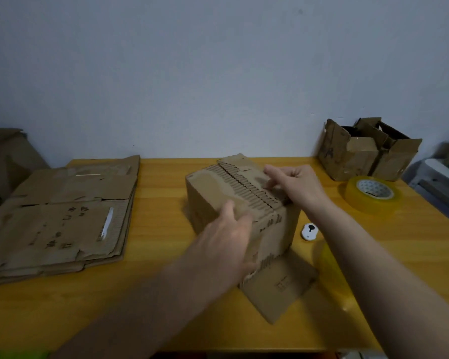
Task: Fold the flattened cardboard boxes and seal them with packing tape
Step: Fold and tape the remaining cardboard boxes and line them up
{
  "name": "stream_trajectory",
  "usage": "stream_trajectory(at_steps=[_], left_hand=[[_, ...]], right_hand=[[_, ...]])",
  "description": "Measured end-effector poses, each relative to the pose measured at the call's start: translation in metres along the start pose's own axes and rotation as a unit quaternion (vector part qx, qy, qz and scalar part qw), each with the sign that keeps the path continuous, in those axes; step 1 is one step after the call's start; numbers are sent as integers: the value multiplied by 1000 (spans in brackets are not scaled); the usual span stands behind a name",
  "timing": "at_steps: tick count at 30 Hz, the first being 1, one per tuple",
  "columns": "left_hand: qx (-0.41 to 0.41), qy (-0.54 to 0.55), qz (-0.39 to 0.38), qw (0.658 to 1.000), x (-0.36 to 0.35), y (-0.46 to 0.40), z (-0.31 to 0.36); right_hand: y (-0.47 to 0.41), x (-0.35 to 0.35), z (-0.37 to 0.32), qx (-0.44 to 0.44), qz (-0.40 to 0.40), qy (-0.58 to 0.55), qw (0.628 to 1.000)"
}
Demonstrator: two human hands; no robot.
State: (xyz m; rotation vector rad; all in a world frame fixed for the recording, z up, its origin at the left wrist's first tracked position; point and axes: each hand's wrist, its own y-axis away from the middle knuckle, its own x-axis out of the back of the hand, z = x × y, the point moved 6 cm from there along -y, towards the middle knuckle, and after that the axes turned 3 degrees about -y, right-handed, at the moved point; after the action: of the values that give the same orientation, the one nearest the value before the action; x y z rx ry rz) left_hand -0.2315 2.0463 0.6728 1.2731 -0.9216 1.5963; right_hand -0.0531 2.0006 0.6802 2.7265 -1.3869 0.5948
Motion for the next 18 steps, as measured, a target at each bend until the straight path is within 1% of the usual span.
stream_trajectory(at_steps=[2,4,6,8,10,12,14,16,17,18], left_hand=[[-54,-77,10,995,10,3,4],[-78,-138,19,987,21,-8,-14],[-79,-149,-18,986,23,-24,-44],[-62,-140,-75,985,15,-34,-66],[-47,-149,-83,984,6,-37,-71],[-28,-170,-55,984,2,-34,-61],[5,-189,-16,982,-1,-31,-43],[57,-208,8,976,-4,-33,-26],[83,-219,15,972,-5,-37,-19],[102,-227,20,968,-4,-42,-13]], right_hand=[[-7,-2,3,12,-19,-19,1000],[-7,-10,2,41,-41,-21,998],[-8,-16,2,56,-62,-48,995],[-9,-21,5,42,-95,-88,991],[-11,-24,6,28,-114,-109,987],[-15,-23,5,30,-92,-96,991],[-22,-16,6,34,-34,-72,996],[-27,-11,5,31,21,-30,999],[-29,-10,5,28,34,1,999],[-30,-12,5,22,31,36,999]])
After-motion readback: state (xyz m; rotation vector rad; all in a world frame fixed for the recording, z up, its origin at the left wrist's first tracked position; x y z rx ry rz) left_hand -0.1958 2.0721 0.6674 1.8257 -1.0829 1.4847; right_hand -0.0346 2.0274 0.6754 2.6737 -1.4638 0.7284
